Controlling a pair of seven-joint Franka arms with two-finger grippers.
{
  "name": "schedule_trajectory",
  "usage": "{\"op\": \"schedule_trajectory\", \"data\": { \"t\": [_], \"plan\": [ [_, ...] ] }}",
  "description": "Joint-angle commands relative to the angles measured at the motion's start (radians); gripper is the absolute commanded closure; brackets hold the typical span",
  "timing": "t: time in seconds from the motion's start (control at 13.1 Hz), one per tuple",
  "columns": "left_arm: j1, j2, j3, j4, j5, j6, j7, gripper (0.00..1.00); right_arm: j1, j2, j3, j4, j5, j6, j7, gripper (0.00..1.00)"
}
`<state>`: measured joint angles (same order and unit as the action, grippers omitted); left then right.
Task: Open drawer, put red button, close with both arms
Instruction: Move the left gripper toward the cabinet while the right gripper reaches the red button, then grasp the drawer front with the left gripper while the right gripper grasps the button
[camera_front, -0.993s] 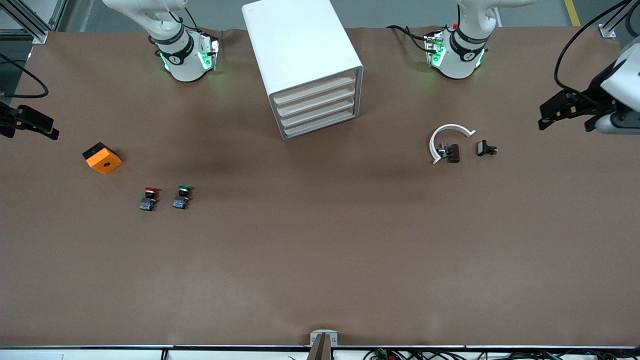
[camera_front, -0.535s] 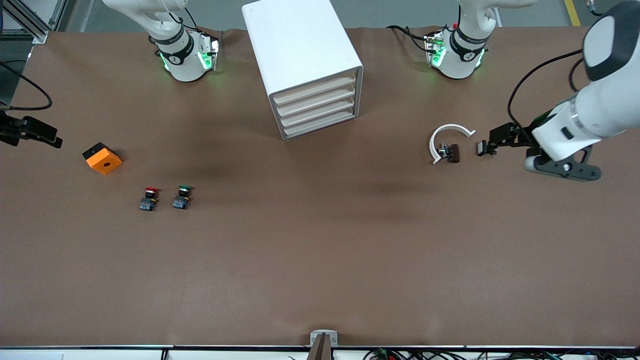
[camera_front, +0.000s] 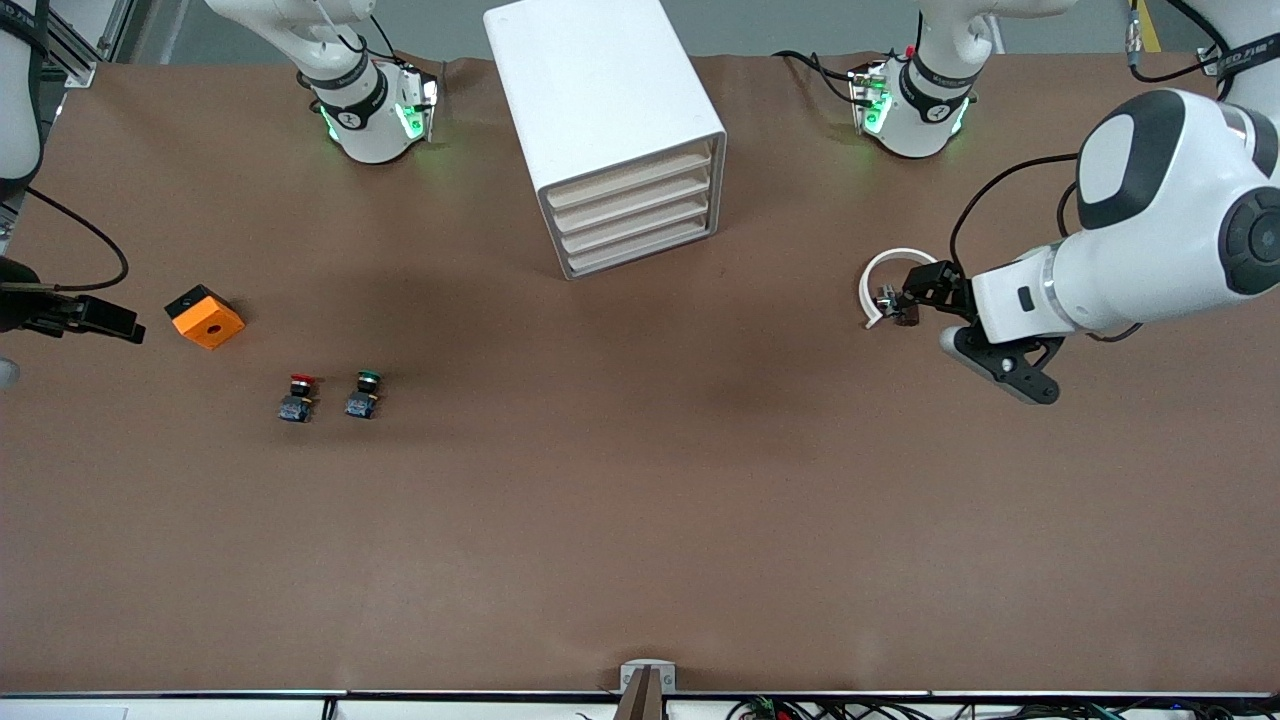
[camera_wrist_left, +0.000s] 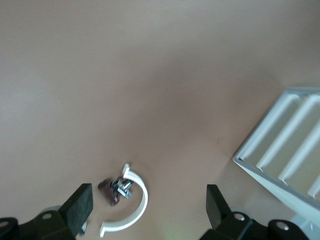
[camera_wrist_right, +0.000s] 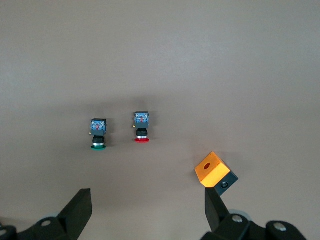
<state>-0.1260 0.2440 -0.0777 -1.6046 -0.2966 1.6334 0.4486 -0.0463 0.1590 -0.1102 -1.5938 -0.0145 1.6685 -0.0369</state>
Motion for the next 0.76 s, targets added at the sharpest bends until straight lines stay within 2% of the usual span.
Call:
{"op": "schedule_trajectory", "data": {
  "t": [0.0,0.15,0.38,0.69],
  "plan": [
    [0.003,0.06,-0.008,-0.009,-0.079,0.011,0.213,0.0,-0.009,0.019,0.01,-0.073,0.036,0.104,0.043,0.0],
    [0.003,0.104,-0.033,-0.012,-0.137,0.016,0.309,0.0,-0.007,0.019,0.01,-0.161,0.042,0.225,0.045,0.0],
    [-0.009,0.168,-0.097,-0.014,-0.15,0.029,0.331,0.0,-0.004,0.056,0.01,-0.27,0.065,0.408,0.045,0.0],
    [-0.014,0.251,-0.175,-0.043,-0.257,0.034,0.352,0.0,0.005,0.111,0.012,-0.386,0.079,0.627,0.042,0.0]
  ]
}}
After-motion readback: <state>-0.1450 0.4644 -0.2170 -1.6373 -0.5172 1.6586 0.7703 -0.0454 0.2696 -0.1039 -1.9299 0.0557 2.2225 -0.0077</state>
